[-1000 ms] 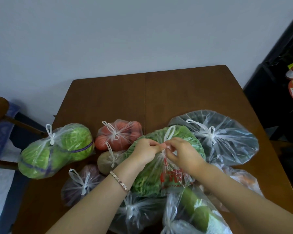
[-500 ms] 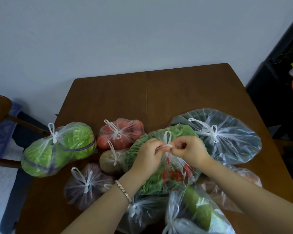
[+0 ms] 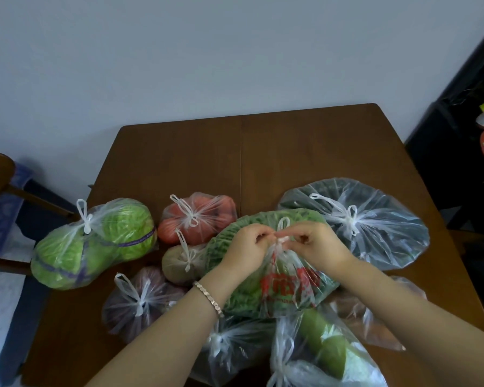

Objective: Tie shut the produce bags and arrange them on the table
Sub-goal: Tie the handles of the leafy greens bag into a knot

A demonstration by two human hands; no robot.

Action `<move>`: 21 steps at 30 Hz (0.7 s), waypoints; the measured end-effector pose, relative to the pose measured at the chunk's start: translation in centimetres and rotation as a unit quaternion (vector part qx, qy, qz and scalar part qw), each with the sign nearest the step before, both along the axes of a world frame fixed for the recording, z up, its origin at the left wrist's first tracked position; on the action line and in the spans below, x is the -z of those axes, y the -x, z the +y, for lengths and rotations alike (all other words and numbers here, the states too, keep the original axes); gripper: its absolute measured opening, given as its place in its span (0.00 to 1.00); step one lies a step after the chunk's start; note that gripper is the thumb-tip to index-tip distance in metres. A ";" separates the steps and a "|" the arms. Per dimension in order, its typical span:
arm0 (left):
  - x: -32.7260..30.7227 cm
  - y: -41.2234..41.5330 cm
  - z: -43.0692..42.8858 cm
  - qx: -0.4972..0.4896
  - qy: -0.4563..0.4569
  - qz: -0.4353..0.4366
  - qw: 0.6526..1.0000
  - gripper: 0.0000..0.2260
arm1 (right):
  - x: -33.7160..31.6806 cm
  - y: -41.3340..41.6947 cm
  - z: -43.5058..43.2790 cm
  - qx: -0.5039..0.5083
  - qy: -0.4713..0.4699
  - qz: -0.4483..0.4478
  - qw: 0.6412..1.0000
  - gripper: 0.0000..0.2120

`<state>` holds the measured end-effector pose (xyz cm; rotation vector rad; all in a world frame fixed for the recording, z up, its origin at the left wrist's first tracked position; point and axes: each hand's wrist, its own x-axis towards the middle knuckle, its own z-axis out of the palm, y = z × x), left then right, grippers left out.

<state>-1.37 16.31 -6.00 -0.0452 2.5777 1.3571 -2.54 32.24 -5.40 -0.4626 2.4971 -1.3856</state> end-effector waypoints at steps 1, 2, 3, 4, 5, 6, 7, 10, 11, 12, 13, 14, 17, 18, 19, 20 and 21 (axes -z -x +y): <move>-0.1 0.2 -0.1 0.008 -0.001 -0.012 1.000 0.07 | 0.2 0.0 0.0 -0.026 -0.043 0.080 0.996 0.10; -0.3 0.4 -0.3 0.017 0.002 -0.018 1.000 0.07 | 0.4 -0.1 0.0 -0.054 -0.079 0.137 0.986 0.08; -0.5 0.4 -0.4 0.023 0.004 -0.023 0.999 0.07 | 0.4 -0.1 0.1 -0.074 -0.113 0.162 0.977 0.08; -0.5 0.5 -0.5 0.025 0.003 -0.028 0.999 0.07 | 0.3 -0.1 -0.1 -0.084 -0.146 0.169 0.971 0.09; -0.6 0.5 -0.6 0.025 0.003 -0.032 0.999 0.07 | 0.1 -0.1 -0.1 -0.091 -0.171 0.179 0.965 0.09; -0.6 0.5 -0.7 0.027 0.006 -0.034 0.999 0.07 | 0.0 -0.1 -0.1 -0.101 -0.194 0.207 0.954 0.09; -0.6 0.6 -0.8 0.030 0.013 -0.034 0.999 0.07 | -0.1 -0.1 -0.1 -0.116 -0.217 0.244 0.938 0.07; -0.9 0.7 -0.7 0.029 0.022 -0.021 0.999 0.06 | -1.2 -0.1 -0.1 -0.161 -0.288 0.291 0.898 0.05; -1.1 0.8 -0.6 0.022 0.022 -0.010 0.999 0.06 | -1.5 0.2 0.0 -0.174 -0.292 0.305 0.890 0.04; -1.3 0.9 -0.6 0.014 0.022 -0.003 1.000 0.05 | -1.8 0.5 0.2 -0.184 -0.285 0.312 0.887 0.04; -1.5 1.0 -0.6 0.006 0.021 0.000 1.000 0.05 | -1.9 0.7 0.4 -0.194 -0.272 0.302 0.893 0.05; -1.6 1.1 -0.6 0.001 0.022 -0.003 1.000 0.04 | -1.9 0.8 0.5 -0.200 -0.252 0.283 0.904 0.06; -1.1 1.0 -0.7 -0.010 0.039 -0.026 0.999 0.05 | -0.8 -0.2 1.1 -0.202 -0.200 0.209 0.936 0.08; -0.8 0.8 -0.7 -0.018 0.046 -0.035 0.998 0.05 | -0.3 -0.8 1.2 -0.201 -0.189 0.193 0.942 0.08; -0.5 0.6 -0.5 -0.027 0.055 -0.040 0.997 0.05 | 0.2 -1.3 1.2 -0.198 -0.181 0.178 0.947 0.08; -0.3 0.3 -0.3 -0.033 0.069 -0.038 0.996 0.05 | 0.5 -1.5 1.2 -0.194 -0.174 0.165 0.951 0.08; -0.2 0.1 0.0 -0.033 0.092 -0.027 0.995 0.05 | 0.7 -1.6 1.2 -0.183 -0.162 0.155 0.957 0.07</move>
